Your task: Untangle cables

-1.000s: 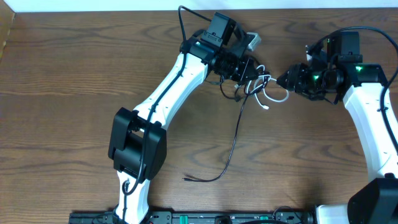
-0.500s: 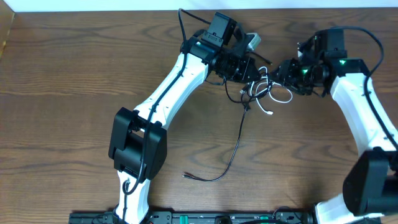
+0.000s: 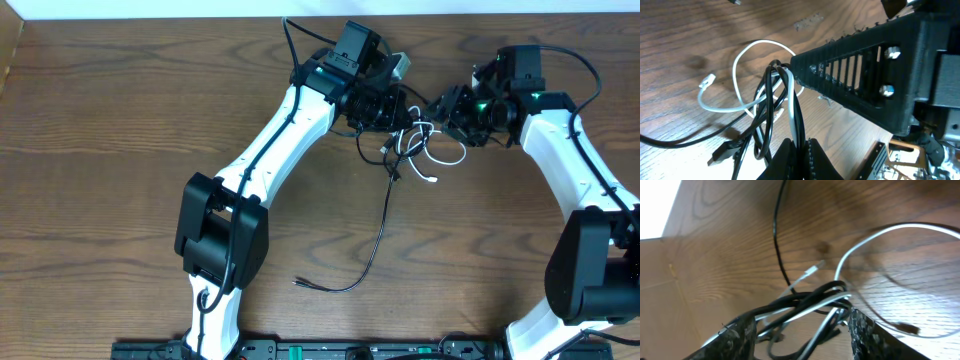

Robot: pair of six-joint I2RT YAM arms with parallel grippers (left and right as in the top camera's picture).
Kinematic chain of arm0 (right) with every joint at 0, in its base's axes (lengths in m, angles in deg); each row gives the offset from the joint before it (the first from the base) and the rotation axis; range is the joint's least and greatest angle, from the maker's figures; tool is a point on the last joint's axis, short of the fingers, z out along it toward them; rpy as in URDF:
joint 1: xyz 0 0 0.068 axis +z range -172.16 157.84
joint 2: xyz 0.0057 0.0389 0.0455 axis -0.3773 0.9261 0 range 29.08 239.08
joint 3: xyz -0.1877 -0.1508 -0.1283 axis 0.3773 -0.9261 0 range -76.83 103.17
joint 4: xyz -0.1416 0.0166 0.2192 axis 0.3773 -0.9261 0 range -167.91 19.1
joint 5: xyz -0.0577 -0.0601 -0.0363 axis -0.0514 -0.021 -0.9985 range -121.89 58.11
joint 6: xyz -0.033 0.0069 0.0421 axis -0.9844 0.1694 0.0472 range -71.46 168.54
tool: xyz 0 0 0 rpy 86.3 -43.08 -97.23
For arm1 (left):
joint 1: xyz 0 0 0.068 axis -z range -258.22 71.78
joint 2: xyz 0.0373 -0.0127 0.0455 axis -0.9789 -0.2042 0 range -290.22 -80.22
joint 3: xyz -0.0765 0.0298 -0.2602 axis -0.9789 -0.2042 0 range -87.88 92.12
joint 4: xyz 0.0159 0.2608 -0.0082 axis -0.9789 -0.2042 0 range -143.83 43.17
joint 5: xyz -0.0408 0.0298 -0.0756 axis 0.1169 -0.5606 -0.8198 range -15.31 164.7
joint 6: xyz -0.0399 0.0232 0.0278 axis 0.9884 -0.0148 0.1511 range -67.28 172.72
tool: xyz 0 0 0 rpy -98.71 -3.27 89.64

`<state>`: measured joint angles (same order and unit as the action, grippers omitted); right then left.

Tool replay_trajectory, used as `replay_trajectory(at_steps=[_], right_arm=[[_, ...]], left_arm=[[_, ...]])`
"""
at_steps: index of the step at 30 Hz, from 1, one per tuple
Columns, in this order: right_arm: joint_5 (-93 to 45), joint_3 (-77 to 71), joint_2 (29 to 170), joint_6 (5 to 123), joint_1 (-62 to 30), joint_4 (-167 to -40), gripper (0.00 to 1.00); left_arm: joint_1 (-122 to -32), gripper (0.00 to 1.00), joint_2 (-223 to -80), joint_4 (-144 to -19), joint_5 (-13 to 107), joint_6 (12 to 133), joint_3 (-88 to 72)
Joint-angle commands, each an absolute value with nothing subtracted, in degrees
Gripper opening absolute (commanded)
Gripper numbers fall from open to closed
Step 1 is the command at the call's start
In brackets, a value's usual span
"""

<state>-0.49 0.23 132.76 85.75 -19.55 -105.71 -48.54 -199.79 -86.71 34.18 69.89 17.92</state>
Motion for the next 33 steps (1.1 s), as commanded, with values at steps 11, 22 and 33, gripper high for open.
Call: replay_trajectory(at_steps=[11,22,33], right_arm=[[3.03,0.01,136.08,89.44,-16.47,-104.97,0.56],[2.33,-0.26,139.77,88.92,-15.42,-105.45,0.46],[-7.81,-2.55,142.44,88.55,-14.29,-101.49,0.36]], left_arm=[[-48.57,0.07,-199.70,-86.73,35.10,70.65,18.58],[-48.57,0.07,-199.70,-86.73,35.12,70.63,18.58],[-48.57,0.07,-199.70,-86.73,35.12,70.63,18.58]])
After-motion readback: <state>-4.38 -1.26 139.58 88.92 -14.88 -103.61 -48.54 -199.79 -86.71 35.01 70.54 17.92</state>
